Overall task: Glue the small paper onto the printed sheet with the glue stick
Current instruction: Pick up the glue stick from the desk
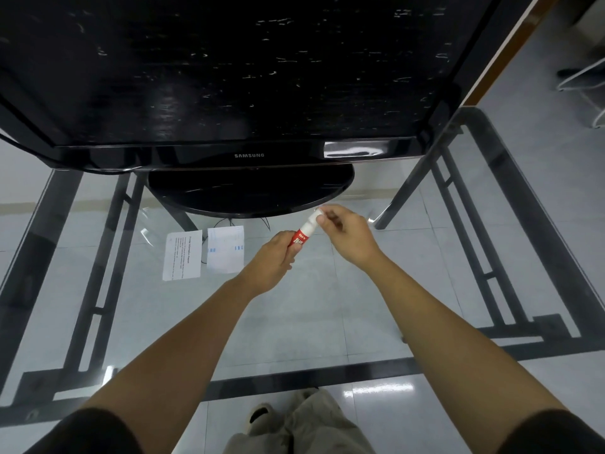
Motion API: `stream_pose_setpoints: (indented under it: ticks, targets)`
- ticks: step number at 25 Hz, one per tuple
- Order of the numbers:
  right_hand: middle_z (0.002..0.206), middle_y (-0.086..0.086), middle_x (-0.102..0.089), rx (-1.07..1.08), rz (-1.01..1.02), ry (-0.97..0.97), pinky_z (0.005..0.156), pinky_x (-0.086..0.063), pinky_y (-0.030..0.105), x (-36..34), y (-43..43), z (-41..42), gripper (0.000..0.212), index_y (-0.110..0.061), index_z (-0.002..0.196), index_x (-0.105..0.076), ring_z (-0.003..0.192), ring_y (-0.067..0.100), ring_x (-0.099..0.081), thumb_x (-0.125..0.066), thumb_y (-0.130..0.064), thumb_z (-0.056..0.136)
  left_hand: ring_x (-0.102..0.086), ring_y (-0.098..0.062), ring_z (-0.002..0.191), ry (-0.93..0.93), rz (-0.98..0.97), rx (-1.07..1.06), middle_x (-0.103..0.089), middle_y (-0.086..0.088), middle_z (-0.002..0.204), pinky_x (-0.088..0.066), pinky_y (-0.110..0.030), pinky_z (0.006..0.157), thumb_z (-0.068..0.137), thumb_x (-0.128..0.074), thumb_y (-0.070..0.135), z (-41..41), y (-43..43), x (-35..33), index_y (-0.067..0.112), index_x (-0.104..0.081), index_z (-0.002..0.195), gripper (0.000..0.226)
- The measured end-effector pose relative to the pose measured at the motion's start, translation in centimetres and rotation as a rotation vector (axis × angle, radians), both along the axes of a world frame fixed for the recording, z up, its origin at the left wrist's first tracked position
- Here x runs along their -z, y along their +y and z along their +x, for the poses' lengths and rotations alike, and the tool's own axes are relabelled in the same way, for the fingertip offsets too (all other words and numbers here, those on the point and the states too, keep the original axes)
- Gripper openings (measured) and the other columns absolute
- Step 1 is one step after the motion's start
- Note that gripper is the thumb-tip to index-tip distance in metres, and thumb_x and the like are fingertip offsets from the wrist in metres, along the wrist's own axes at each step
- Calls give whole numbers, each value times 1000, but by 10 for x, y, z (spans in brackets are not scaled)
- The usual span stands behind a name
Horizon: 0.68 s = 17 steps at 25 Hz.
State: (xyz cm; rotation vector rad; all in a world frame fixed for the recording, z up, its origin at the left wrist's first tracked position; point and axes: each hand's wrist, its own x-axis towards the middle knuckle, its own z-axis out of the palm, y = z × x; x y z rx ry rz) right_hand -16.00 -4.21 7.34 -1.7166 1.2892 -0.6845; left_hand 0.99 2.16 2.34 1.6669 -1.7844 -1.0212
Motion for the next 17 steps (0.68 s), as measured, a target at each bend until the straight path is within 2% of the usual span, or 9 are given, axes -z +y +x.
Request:
stream_pose_setpoints:
  ticks: [2,4,7,10,15,17]
  targets:
    - [93,-6,-61,87,-71,-18,70,-38,-3,-1,-11,-4,23,-13,111,-62,81,-1,-55,-53,-24,92,-55,-14,84,-18,46,-14,-50,-3,102,-45,-17,67,98,-32,36,8,5,11,12,-42,125,37]
    - [98,-3,-61,119,-130,30,75,-39,2,5,-22,-10,25,-12,113,-62,84,3,-57,-55,-22,92,-56,-15,85,-15,81,-56,-50,-2,106,-44,-18,68,98,-34,35,16,8,19,12,-41,127,38]
    - [112,11,-59,55,-122,215,83,-42,18,28,-30,-12,30,-9,119,-59,92,19,-61,-56,-17,91,-57,-13,84,10,60,-119,-49,0,107,-44,-13,65,97,-34,37,21,4,21,14,-41,128,39]
    - [120,15,-56,-28,-63,327,86,-42,24,51,-28,-8,37,-9,127,-53,101,25,-60,-57,-13,90,-57,-10,83,31,38,-155,-50,1,106,-42,-10,64,97,-35,38,23,-2,18,14,-41,128,40]
    - [114,13,-58,-59,-54,384,83,-46,30,69,-26,-4,26,-8,114,-56,99,27,-59,-58,-10,88,-57,-9,83,52,32,-182,-51,0,106,-43,-10,66,97,-36,38,24,-3,16,13,-42,126,39]
    - [115,13,-58,-86,-44,416,84,-47,32,72,-26,-4,26,-8,115,-56,99,27,-59,-57,-10,89,-57,-9,84,62,28,-183,-51,0,106,-44,-11,65,97,-36,37,23,-1,14,13,-43,126,39]
